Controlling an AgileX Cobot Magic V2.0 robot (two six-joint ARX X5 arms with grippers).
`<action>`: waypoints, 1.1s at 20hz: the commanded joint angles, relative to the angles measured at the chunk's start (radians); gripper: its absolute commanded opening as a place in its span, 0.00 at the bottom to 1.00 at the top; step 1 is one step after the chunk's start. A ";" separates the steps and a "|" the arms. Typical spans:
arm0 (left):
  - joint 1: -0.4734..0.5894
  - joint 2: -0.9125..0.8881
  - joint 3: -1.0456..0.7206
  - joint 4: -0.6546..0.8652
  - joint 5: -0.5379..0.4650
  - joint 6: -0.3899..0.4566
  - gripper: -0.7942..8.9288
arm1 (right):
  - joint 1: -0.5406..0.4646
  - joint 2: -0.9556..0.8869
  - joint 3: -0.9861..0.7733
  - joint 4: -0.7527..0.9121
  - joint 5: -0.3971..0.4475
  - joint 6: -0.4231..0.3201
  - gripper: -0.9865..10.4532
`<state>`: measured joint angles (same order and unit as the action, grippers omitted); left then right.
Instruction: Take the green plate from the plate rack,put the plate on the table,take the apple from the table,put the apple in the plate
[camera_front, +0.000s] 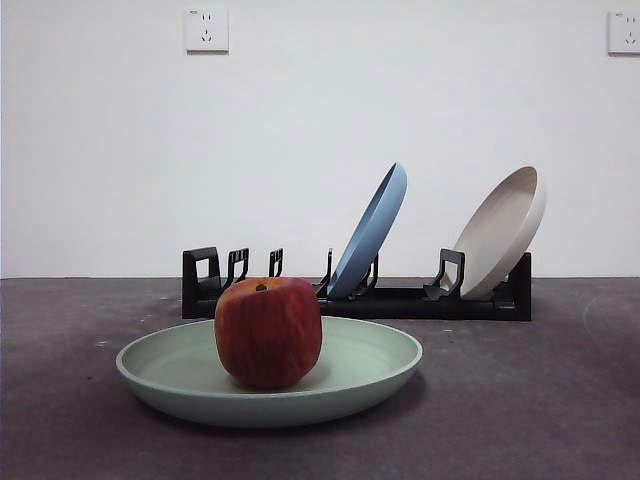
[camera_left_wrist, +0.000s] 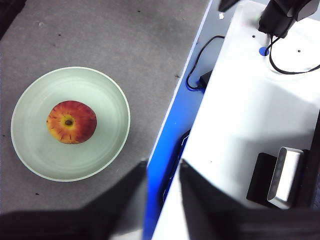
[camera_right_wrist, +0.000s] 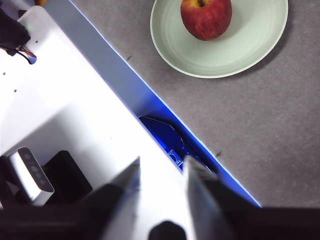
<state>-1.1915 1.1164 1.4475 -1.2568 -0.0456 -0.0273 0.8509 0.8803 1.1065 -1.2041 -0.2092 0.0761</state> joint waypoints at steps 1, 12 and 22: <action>0.002 0.000 -0.003 -0.001 -0.002 -0.006 0.08 | 0.001 -0.003 -0.008 0.005 0.001 0.005 0.09; 0.002 0.000 -0.003 0.019 -0.004 -0.006 0.08 | 0.001 -0.006 -0.008 0.005 0.002 0.005 0.09; 0.002 0.000 -0.003 0.023 -0.009 0.003 0.08 | 0.001 -0.006 -0.008 0.005 0.002 0.005 0.09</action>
<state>-1.1915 1.1164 1.4475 -1.2434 -0.0505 -0.0284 0.8509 0.8757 1.1065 -1.2041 -0.2089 0.0757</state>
